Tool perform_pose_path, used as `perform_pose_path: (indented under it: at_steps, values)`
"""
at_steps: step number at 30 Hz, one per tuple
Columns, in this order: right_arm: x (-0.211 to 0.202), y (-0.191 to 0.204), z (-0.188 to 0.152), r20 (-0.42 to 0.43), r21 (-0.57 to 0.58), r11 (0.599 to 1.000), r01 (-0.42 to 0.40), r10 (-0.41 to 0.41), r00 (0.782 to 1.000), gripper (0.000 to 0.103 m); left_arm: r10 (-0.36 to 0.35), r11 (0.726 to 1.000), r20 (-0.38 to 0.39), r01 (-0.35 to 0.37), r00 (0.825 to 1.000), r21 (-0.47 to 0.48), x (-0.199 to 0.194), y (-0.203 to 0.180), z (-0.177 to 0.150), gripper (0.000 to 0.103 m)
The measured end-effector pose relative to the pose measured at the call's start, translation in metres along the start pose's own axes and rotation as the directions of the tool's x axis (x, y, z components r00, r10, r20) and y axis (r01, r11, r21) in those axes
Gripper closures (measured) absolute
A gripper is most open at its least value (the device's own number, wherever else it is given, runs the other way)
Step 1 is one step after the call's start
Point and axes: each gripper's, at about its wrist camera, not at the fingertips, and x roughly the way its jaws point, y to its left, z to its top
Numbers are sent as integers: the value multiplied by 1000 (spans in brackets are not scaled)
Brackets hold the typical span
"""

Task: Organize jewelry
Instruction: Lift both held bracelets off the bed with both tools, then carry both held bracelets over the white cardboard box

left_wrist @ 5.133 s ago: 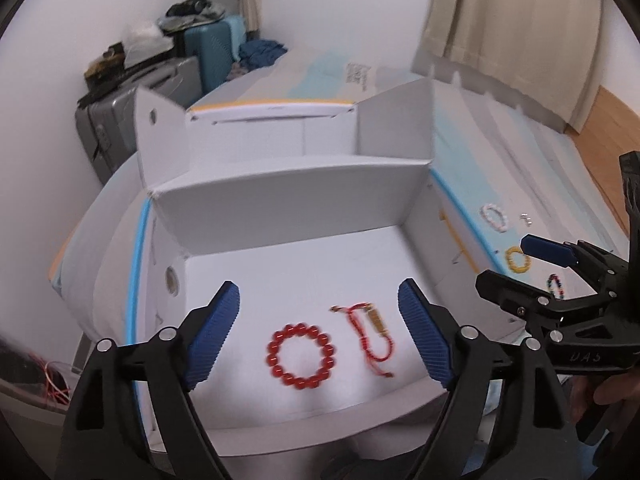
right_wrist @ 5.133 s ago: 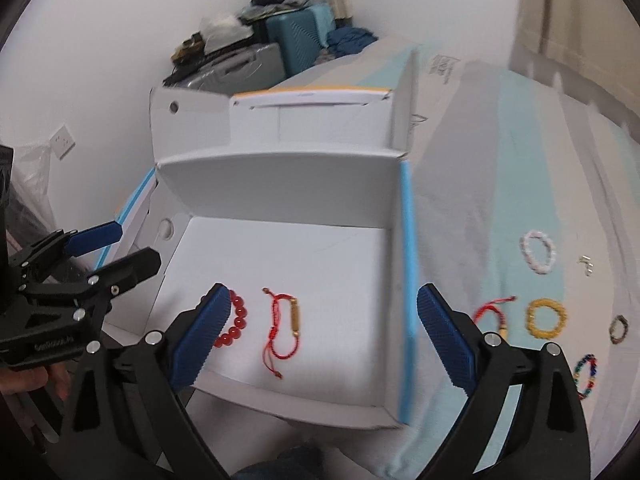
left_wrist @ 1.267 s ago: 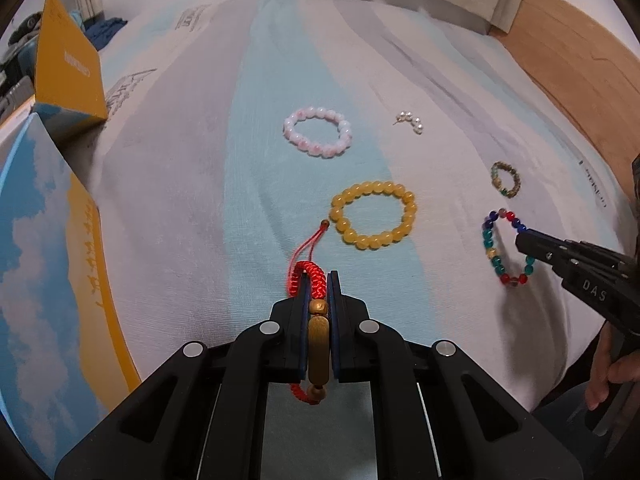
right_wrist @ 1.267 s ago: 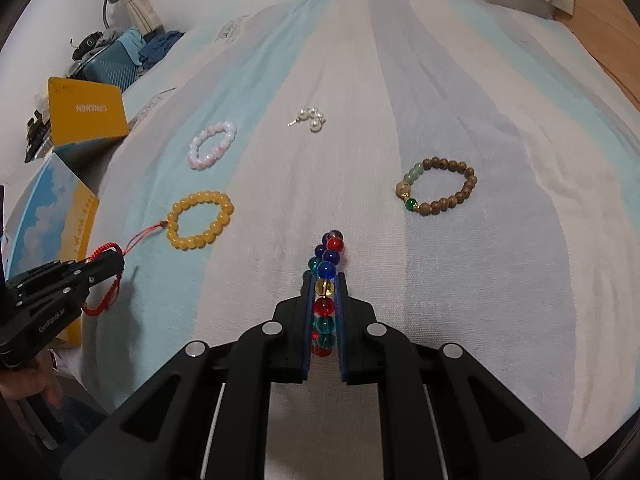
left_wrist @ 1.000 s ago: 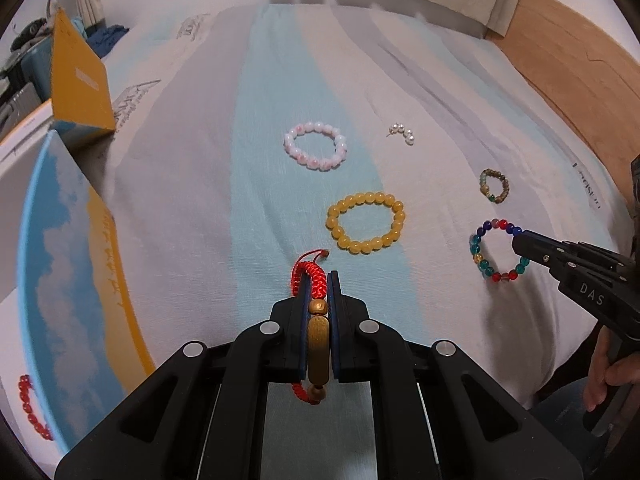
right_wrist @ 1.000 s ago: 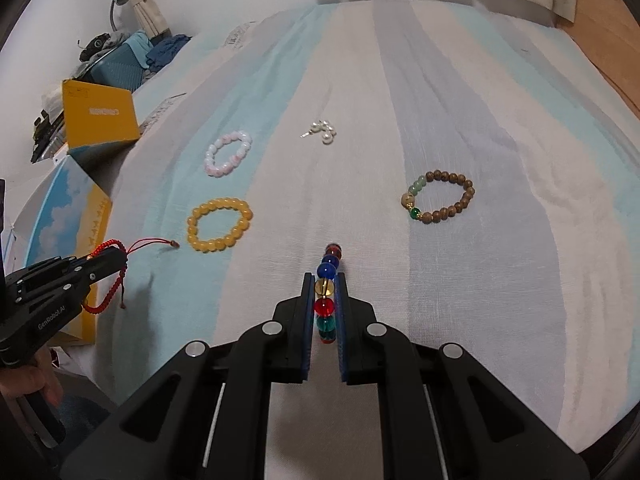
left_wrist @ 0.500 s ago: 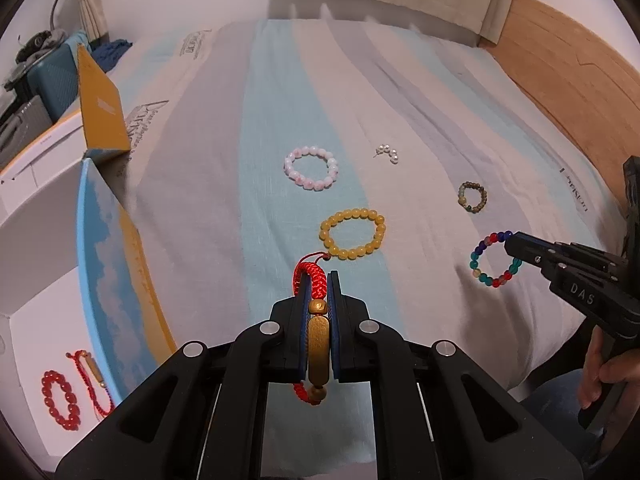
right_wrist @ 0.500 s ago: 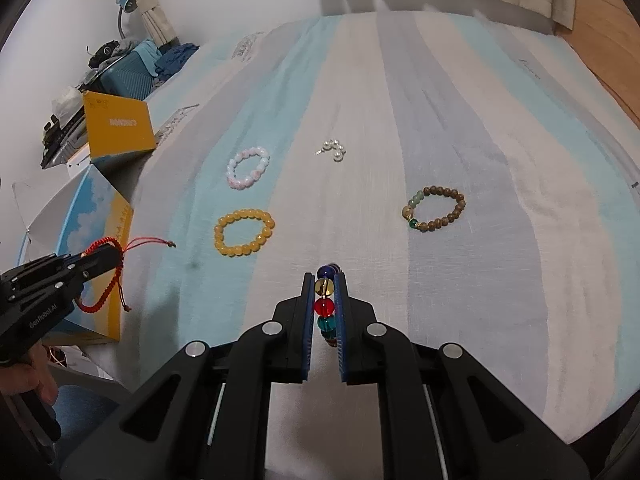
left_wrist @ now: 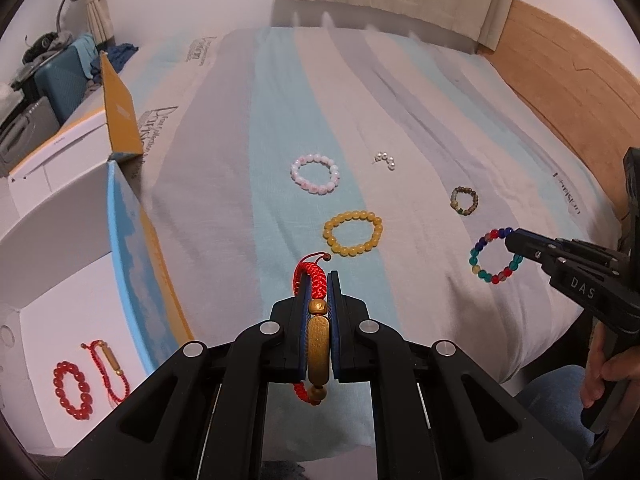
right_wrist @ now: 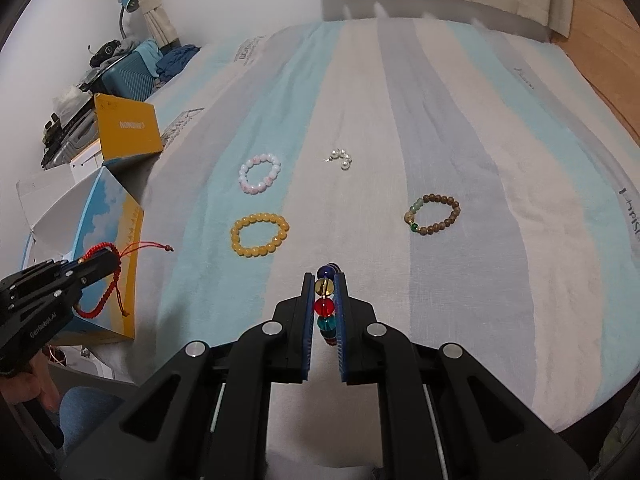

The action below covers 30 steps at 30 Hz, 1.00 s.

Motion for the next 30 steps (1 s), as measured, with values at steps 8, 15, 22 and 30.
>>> perform_pose_path:
  at_steps: [8, 15, 22, 30]
  values:
    - [-18, 18, 4, 26, -16, 1000, 2, -2, 1000, 94, 11, 1000, 16, -11, 1000, -1, -21, 9, -2, 96]
    - [-35, 37, 9, 51, -37, 999, -3, 5, 999, 94, 17, 1000, 35, -17, 999, -5, -40, 18, -3, 96]
    - [-48, 61, 16, 72, -64, 998, -13, 17, 997, 94, 32, 999, 60, -31, 998, -15, -63, 34, -4, 96]
    - [-58, 93, 22, 86, -100, 995, -27, 36, 996, 94, 50, 998, 87, -47, 995, -37, -89, 56, -5, 96]
